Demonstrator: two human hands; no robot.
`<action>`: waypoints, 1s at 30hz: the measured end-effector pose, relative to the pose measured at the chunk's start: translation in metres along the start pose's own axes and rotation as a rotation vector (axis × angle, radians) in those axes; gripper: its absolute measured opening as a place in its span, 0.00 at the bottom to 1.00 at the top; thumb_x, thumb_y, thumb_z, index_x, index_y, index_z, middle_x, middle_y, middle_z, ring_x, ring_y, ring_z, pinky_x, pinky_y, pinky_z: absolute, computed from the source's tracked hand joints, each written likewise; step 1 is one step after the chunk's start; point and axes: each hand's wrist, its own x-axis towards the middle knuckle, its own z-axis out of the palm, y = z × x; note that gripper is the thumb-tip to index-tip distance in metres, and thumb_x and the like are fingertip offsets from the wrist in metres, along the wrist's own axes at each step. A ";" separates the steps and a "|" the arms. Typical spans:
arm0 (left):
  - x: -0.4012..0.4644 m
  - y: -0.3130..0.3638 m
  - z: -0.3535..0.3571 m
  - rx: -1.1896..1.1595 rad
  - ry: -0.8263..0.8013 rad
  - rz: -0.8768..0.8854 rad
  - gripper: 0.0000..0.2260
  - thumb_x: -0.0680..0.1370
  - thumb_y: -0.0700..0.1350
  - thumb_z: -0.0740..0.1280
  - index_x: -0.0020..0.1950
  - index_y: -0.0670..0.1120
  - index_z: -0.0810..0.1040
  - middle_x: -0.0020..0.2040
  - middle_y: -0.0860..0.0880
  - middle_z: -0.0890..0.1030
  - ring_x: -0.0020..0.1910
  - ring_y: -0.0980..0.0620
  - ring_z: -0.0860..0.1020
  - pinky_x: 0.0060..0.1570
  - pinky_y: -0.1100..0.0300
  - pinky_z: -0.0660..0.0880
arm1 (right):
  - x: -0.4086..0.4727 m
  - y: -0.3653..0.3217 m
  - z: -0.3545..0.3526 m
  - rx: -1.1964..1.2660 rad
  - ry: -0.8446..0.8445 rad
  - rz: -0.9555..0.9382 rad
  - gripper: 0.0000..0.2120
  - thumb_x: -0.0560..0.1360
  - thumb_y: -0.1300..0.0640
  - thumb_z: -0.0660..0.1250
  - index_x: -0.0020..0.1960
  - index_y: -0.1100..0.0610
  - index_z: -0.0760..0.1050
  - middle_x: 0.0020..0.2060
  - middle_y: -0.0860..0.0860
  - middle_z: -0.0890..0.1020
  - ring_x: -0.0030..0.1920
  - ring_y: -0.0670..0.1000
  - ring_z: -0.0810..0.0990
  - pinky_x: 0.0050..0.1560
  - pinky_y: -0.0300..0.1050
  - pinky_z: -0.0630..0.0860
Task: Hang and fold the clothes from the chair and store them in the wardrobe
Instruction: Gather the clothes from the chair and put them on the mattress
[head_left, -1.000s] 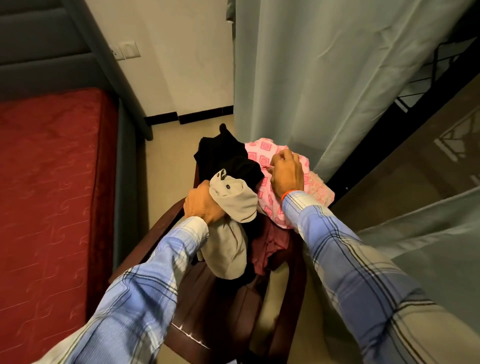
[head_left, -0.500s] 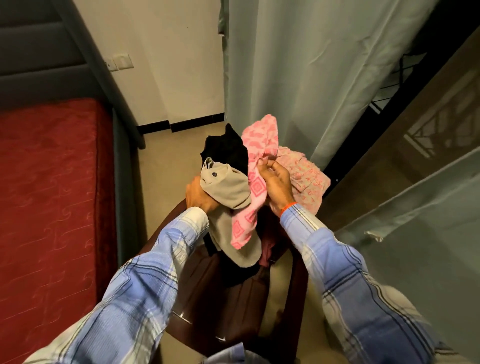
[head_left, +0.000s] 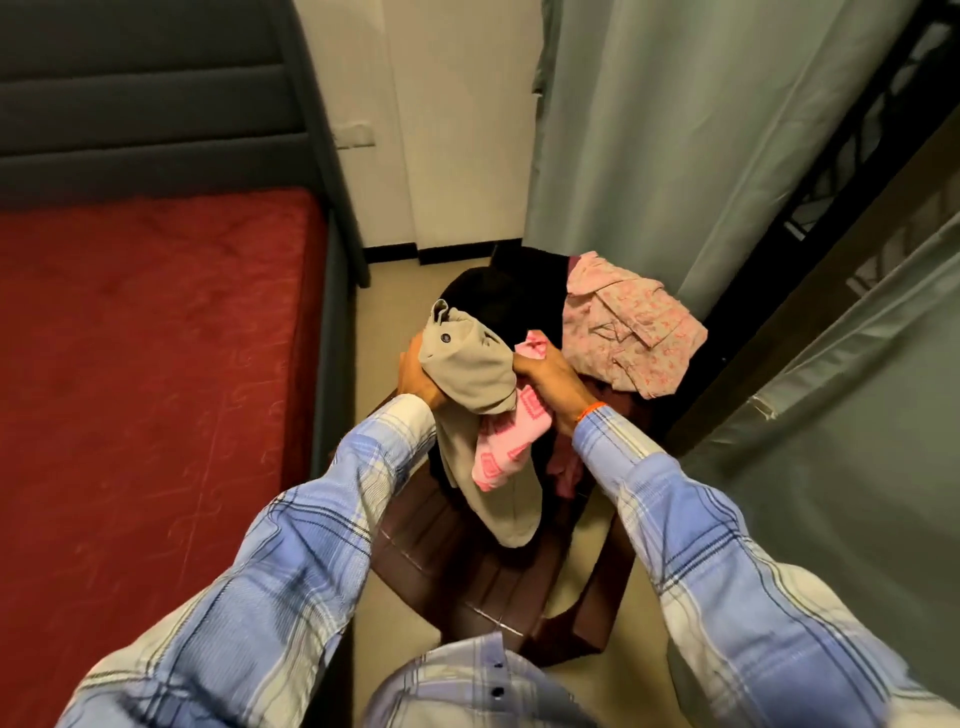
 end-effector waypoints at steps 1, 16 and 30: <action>-0.013 -0.005 -0.006 -0.004 0.021 -0.028 0.10 0.79 0.42 0.65 0.57 0.38 0.76 0.59 0.34 0.78 0.53 0.43 0.76 0.59 0.48 0.71 | -0.009 0.004 0.007 0.011 -0.006 0.011 0.17 0.67 0.57 0.71 0.54 0.56 0.73 0.48 0.51 0.81 0.49 0.50 0.81 0.51 0.45 0.75; -0.192 -0.100 -0.184 -0.082 0.467 -0.221 0.14 0.76 0.48 0.63 0.58 0.42 0.71 0.64 0.32 0.75 0.63 0.38 0.74 0.61 0.48 0.69 | -0.100 0.064 0.221 0.035 -0.413 0.117 0.28 0.66 0.56 0.74 0.64 0.65 0.74 0.58 0.62 0.81 0.60 0.61 0.80 0.63 0.60 0.75; -0.248 -0.295 -0.421 -0.099 0.827 -0.362 0.01 0.76 0.44 0.63 0.47 0.48 0.72 0.50 0.47 0.73 0.51 0.53 0.67 0.43 0.68 0.61 | -0.140 0.115 0.519 -0.045 -0.731 0.165 0.32 0.63 0.55 0.76 0.64 0.66 0.74 0.58 0.60 0.82 0.60 0.61 0.80 0.63 0.60 0.75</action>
